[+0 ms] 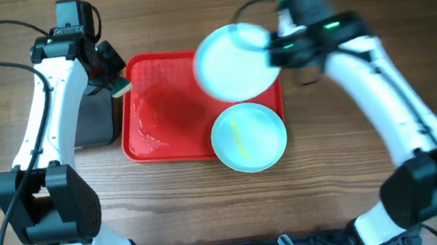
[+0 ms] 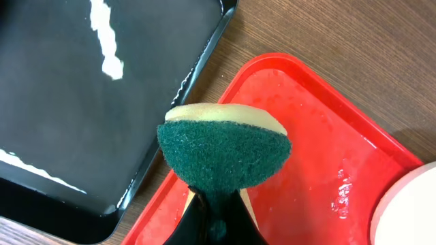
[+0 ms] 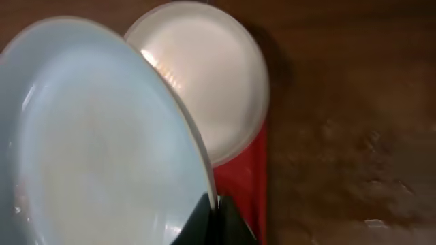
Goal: Clean dirty plates on tray and stack at the side
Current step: 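Lift the white plate with the right gripper and place it right of tray, then grasp the light-blue plate rim with the right gripper and drag it left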
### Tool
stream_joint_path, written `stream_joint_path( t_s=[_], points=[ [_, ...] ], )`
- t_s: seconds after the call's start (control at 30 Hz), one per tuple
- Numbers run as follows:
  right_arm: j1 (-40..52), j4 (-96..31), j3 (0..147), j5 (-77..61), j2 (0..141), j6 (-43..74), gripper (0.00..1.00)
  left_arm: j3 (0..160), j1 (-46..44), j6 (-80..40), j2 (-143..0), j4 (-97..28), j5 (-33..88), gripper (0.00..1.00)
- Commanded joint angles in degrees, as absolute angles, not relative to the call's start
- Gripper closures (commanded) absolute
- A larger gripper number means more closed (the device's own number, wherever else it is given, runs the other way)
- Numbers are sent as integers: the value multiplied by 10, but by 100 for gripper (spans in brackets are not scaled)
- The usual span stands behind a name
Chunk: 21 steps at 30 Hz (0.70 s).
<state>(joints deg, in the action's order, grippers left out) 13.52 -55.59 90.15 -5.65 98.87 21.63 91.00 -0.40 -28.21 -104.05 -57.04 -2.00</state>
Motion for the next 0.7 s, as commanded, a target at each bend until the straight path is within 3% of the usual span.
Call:
stream_joint_path(
  t_s=[0.0,0.3,0.67],
  points=[
    [27,-591,901,-108,962,195,96,906,-2,-288,-1044,-571,-15,96],
    [-147,-543,774,-104,962,188,96,906,-2,-288,-1044,-571,-15,96],
    [-157,-396,603,-92,962,201,96,906,-2,-288,-1044,-571,-15,96]
  ],
)
